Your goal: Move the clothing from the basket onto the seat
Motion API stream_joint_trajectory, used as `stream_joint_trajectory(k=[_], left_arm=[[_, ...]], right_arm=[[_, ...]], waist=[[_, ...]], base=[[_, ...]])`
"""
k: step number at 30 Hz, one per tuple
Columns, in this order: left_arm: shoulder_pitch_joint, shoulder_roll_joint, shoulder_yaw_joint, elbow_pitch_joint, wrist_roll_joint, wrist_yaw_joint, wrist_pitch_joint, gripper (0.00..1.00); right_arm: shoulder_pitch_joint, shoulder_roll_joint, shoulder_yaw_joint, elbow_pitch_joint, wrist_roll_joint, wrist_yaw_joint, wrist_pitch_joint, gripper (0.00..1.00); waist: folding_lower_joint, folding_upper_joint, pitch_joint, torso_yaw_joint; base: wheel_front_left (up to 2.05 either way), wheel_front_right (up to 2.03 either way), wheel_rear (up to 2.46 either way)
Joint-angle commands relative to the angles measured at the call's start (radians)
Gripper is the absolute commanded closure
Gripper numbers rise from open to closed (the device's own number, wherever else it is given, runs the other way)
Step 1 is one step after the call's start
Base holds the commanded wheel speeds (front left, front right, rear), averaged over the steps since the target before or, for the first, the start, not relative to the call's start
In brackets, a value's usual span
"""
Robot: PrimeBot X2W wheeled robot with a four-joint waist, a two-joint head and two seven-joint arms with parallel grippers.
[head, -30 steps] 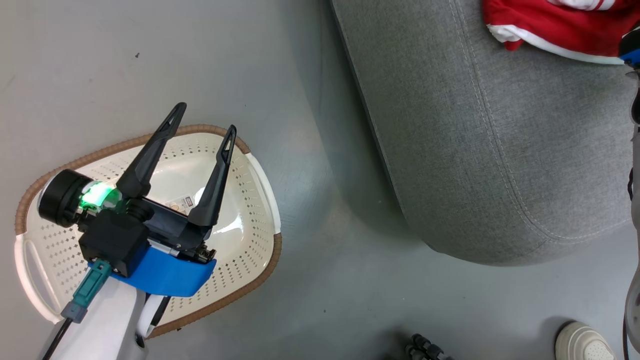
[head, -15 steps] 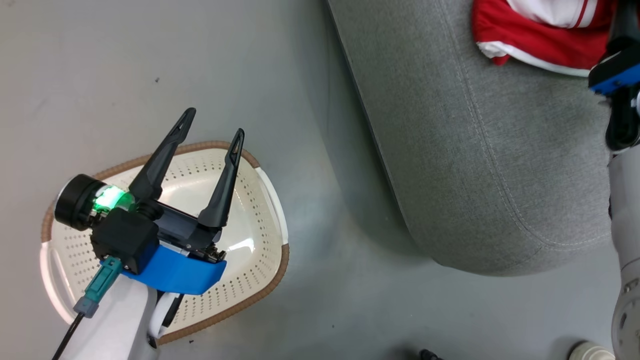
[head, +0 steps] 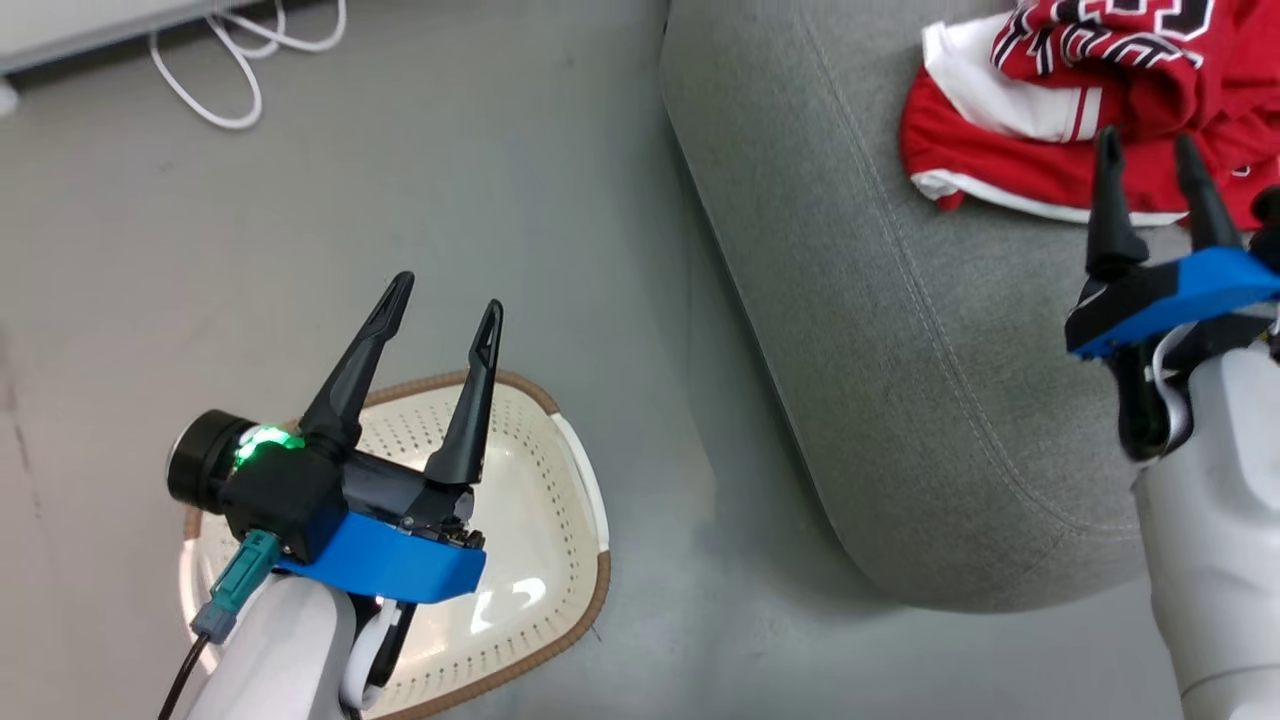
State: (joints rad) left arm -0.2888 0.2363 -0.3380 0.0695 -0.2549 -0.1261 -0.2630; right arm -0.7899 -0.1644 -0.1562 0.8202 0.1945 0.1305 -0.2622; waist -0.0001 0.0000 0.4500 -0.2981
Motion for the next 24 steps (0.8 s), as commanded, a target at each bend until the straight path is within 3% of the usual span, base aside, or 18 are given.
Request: stream_joint_trajectory(k=[1, 7, 24], left_arm=[[0.020, -0.012, 0.014, 0.008, 0.001, -0.007, -0.002, 0.00], [0.064, -0.061, 0.054, 0.037, -0.003, -0.007, -0.002, 0.00], [0.192, -0.146, 0.170, 0.141, 0.003, -0.005, -0.002, 0.00]], right_arm=[[0.041, 0.002, 0.016, -0.029, 0.010, 0.001, -0.004, 0.00], [0.208, 0.029, 0.071, -0.176, 0.001, 0.001, -0.004, 0.00], [0.546, 0.104, 0.041, -0.465, -0.079, 0.001, 0.048, 0.00]], waist=[[0.0001, 0.0000, -0.058, 0.024], [0.0001, 0.0000, -0.148, 0.068], [0.0001, 0.0000, -0.326, 0.230]], base=[[0.00, 0.00, 0.00], [0.00, 0.00, 0.00], [0.00, 0.00, 0.00]])
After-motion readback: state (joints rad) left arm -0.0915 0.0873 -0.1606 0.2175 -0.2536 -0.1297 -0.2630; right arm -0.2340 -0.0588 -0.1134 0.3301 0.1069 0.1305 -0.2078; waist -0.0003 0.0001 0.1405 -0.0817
